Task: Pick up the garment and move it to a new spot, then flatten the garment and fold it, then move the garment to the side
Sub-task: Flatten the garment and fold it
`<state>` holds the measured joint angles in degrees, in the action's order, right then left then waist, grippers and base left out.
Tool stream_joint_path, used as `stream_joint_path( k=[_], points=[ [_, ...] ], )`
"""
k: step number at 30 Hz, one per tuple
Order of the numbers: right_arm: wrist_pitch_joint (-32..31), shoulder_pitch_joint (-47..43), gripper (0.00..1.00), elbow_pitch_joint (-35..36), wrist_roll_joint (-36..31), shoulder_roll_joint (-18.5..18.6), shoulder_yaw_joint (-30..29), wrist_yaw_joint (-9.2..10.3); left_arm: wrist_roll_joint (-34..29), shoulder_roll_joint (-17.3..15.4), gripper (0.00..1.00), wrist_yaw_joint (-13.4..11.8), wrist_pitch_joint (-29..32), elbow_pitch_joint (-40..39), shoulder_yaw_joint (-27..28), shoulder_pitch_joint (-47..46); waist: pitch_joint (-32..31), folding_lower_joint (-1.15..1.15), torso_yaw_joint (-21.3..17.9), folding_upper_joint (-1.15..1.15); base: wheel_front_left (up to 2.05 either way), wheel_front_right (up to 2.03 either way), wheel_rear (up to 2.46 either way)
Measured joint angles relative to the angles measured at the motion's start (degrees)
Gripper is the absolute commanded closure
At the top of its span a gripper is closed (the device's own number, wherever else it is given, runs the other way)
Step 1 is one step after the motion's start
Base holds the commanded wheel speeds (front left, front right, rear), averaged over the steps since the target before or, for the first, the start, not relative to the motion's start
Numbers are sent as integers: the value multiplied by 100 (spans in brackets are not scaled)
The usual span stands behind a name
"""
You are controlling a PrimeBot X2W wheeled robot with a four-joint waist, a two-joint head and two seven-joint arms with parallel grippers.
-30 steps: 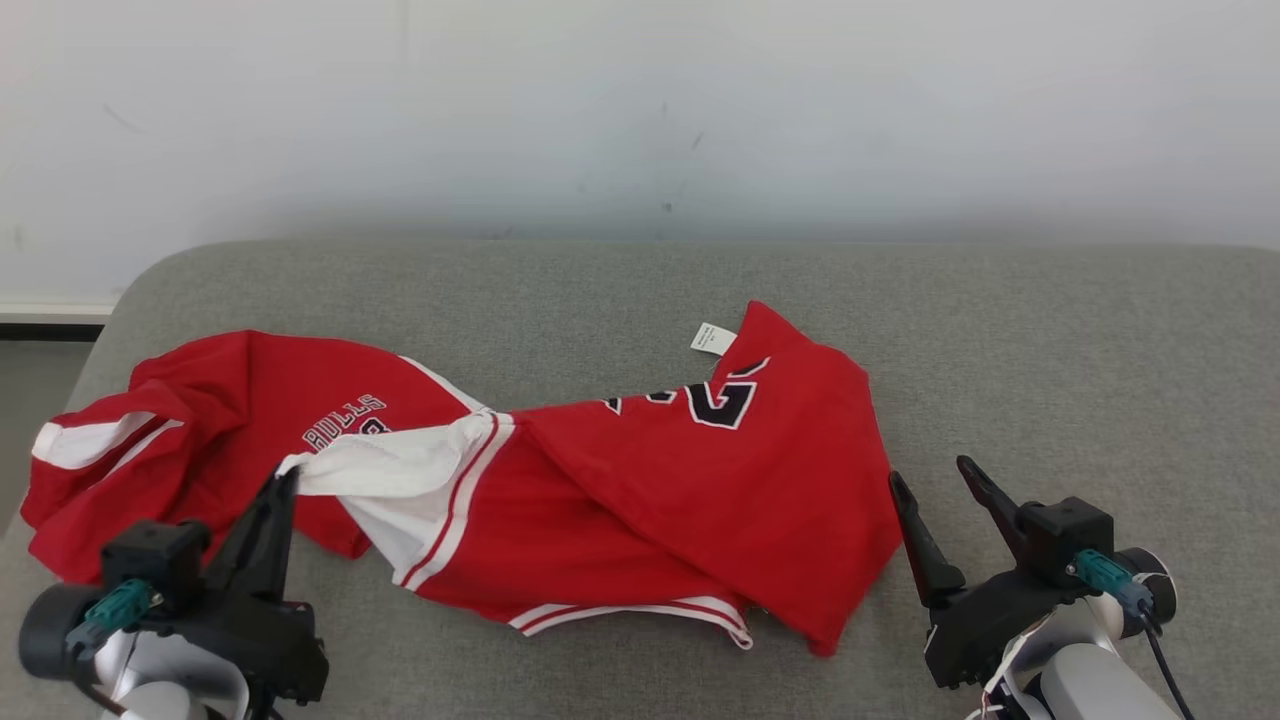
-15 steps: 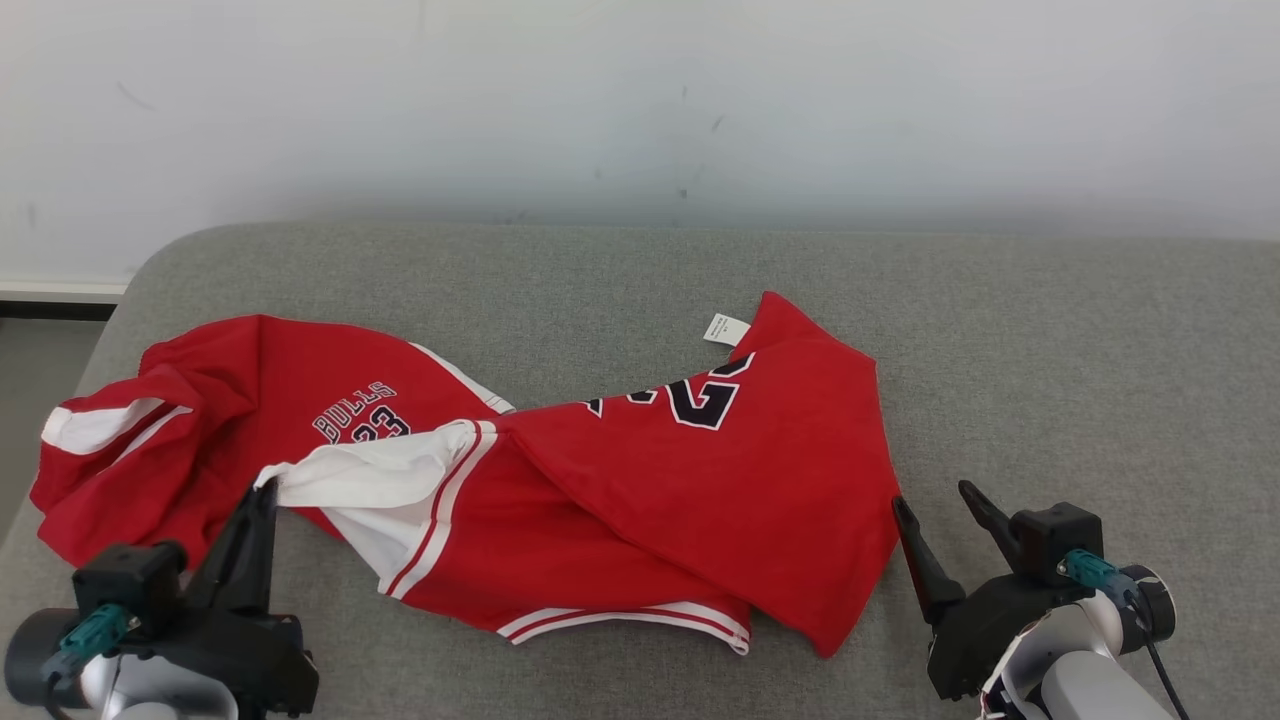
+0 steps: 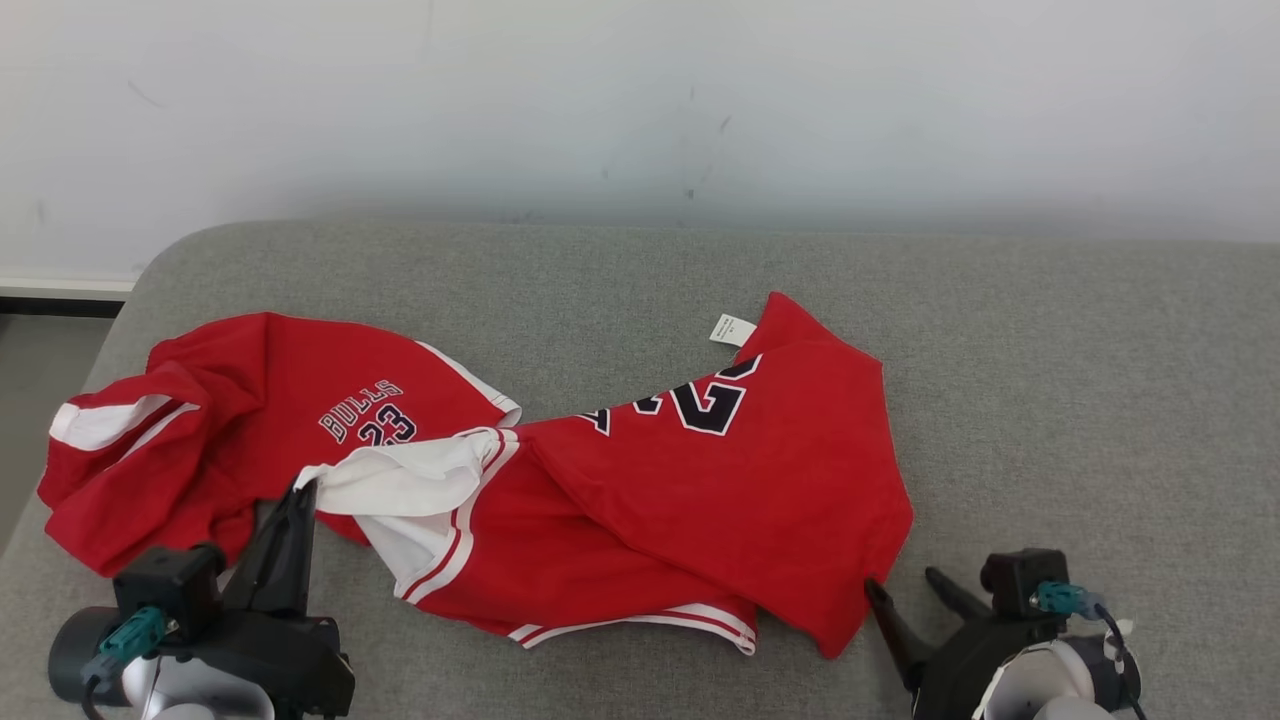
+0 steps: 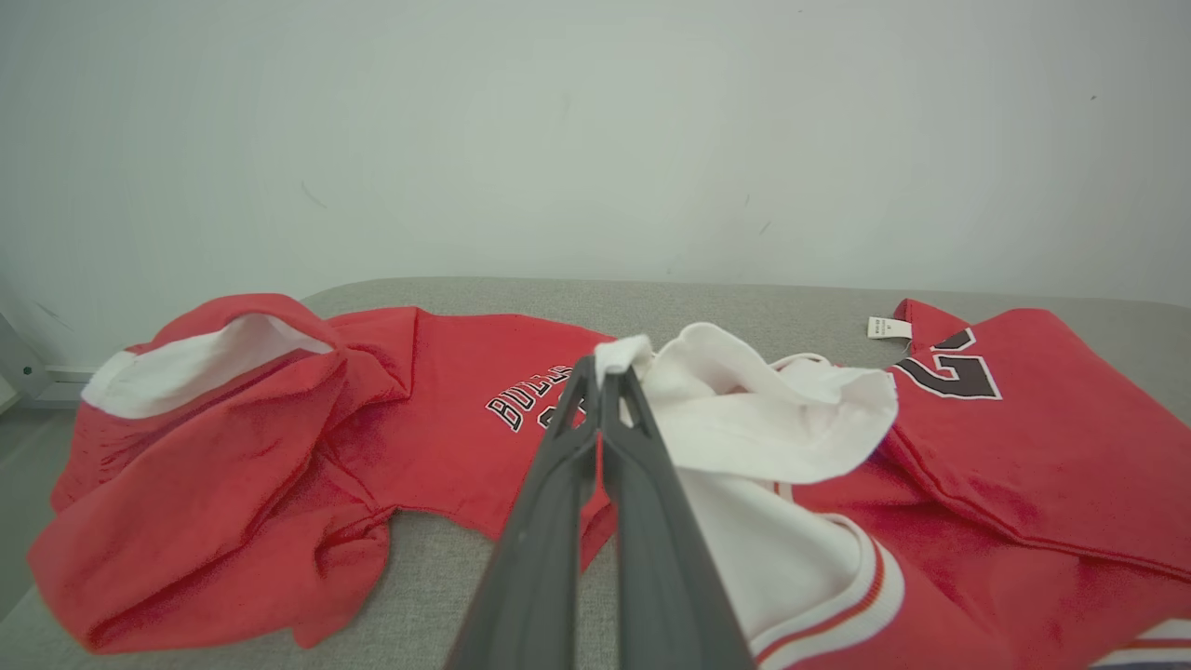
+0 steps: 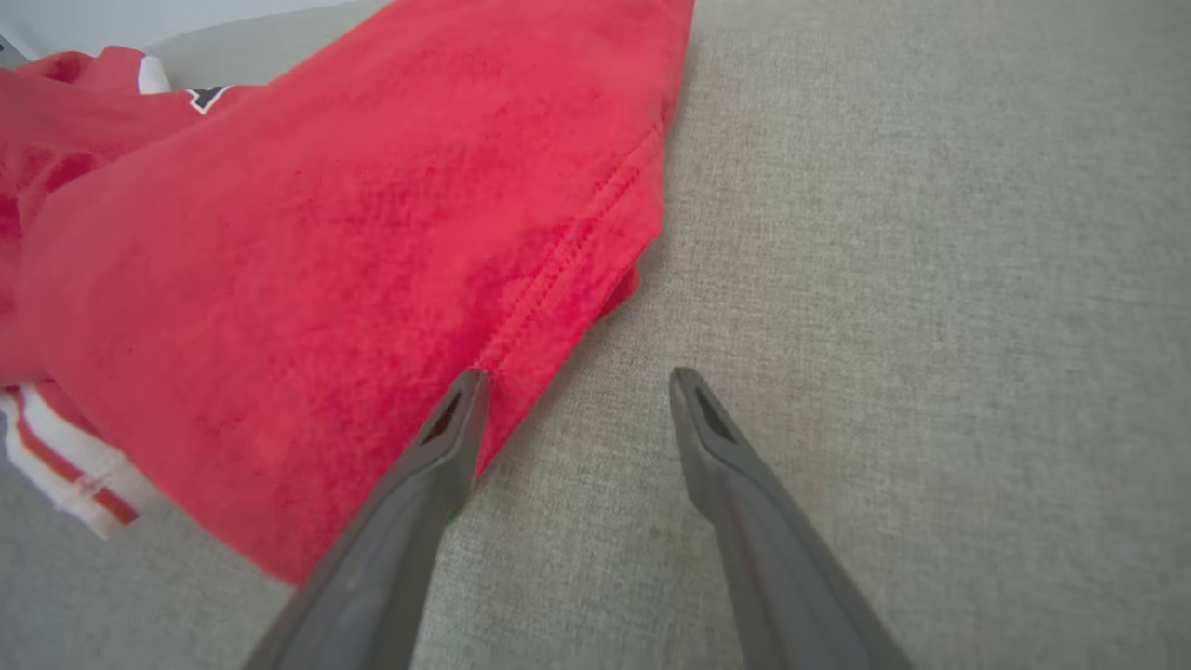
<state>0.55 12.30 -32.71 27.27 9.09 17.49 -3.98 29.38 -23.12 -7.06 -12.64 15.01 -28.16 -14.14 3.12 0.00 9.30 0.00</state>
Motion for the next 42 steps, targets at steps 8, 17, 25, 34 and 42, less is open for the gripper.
stream_joint_path(
  k=[8, 17, 25, 34, 42],
  points=[
    [-487, -71, 0, -93, 299, -158, 120, -114, -66, 149, 100, -3, 0, -32, -59, 9, -23, 0, 42, 0, 0, 0, 0],
    [-771, -30, 100, -82, 495, -181, 154, -208, -67, 143, 100, -3, 0, -41, -37, 99, -40, 0, 104, 0, 0, 0, 0],
    [-924, -99, 0, 210, 649, -154, 274, -290, -68, 125, 100, -3, 0, -60, 121, 218, -27, 0, 70, 0, 0, 0, 0],
    [-1072, -322, 0, 697, 810, 9, 374, -309, -88, 144, 100, -4, 0, -79, 204, 248, 3, 0, -82, 0, 0, 0, 0],
    [-1204, -536, 0, 1189, 1004, 120, 522, -309, -123, 178, 100, -4, 2, -87, 196, 246, 11, 0, -109, 0, 0, 0, 0]
  ],
)
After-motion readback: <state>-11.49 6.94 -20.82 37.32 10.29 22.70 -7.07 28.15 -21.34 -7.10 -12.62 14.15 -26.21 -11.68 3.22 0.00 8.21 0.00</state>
